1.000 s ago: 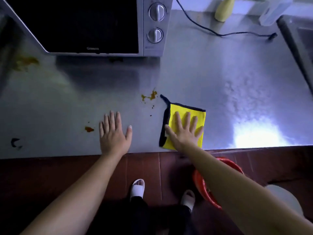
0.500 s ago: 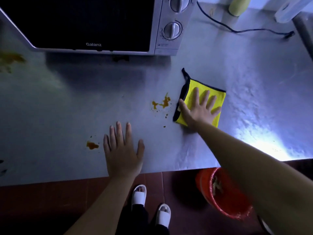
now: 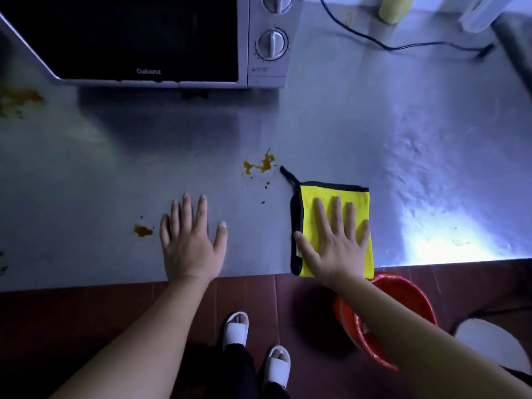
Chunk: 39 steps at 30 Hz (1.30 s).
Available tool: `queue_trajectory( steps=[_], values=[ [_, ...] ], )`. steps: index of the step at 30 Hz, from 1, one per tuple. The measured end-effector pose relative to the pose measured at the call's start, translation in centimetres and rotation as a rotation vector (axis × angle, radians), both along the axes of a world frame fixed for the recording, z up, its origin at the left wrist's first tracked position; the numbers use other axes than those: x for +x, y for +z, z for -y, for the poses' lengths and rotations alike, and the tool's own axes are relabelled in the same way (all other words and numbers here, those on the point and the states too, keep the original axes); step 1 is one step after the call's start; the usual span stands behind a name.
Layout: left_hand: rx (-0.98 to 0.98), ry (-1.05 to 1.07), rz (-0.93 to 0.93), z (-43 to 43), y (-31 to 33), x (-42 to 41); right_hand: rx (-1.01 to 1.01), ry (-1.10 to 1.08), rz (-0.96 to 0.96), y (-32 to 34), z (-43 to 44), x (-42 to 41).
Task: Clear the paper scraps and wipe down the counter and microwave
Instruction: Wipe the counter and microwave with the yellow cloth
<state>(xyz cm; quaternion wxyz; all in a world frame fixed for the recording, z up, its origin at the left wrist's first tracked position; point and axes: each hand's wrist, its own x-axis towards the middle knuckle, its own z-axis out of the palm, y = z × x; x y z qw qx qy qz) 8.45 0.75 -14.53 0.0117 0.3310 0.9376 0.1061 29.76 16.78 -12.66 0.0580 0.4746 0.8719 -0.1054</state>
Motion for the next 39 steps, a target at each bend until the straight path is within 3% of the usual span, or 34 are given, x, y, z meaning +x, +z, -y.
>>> queue_trajectory(
  steps=[9,14,18,21,24,28,34,39],
  values=[
    [-0.01,0.012,-0.018,-0.1,-0.1,0.0,-0.066,0.101,-0.048,1.0,1.3,2.1],
    [-0.004,0.01,-0.032,-0.1,-0.2,0.1,0.154,0.487,-0.036,0.0,1.4,5.3],
    [-0.007,0.008,-0.041,0.0,-0.2,0.3,0.154,0.556,-0.009,-1.0,0.5,5.6],
    [-0.023,0.001,-0.058,-0.1,-0.3,0.2,0.095,0.455,-0.176,-0.9,0.9,5.0],
    [-0.029,0.004,-0.059,-0.1,-0.4,0.2,-0.018,0.176,-0.356,-0.3,1.6,3.2],
    [-0.02,0.01,-0.057,0.1,-0.3,0.2,-0.138,-0.105,-0.316,0.1,1.1,-1.0],
    [0.003,0.015,-0.049,-0.1,-0.2,0.2,-0.177,-0.2,-0.2,-0.1,-4.7,-8.3],
    [0.0,0.022,-0.041,-0.1,-0.4,0.1,-0.386,-0.132,-0.317,0.3,-10.7,-16.0]
  ],
)
